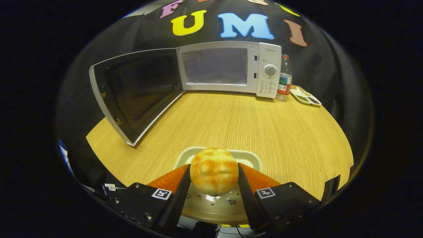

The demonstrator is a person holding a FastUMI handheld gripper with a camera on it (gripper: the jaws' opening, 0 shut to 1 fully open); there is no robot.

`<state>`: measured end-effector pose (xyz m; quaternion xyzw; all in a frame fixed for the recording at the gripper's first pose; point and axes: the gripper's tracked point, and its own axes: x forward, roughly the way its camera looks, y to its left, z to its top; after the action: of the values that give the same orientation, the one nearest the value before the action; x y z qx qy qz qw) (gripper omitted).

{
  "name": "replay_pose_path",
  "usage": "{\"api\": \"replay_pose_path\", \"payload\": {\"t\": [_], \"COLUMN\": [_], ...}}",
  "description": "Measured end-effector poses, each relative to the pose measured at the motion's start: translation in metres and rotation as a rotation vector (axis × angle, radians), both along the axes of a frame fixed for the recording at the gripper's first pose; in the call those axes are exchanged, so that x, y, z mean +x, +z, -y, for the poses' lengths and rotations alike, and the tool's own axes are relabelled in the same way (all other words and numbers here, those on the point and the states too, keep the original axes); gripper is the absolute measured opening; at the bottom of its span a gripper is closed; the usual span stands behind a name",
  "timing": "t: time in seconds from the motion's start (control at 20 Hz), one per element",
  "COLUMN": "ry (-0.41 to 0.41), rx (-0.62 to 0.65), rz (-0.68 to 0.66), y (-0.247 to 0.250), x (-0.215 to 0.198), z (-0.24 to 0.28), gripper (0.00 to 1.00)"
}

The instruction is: Open the microwave, put the food inside, and close the microwave door.

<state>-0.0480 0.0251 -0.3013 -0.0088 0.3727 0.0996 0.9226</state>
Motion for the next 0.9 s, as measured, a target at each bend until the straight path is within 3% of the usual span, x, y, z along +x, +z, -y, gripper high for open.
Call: {"api": "replay_pose_path", "payload": {"t": [0.45,0.9], "ry": [-0.041,-0.08], "rx": [0.122,0.253], "rz": [0.151,0.207], "y": [0.051,0.063], "x": [0.102,0.191], "z": [-0.019,-0.042], "gripper": [0.78,0.77]}}
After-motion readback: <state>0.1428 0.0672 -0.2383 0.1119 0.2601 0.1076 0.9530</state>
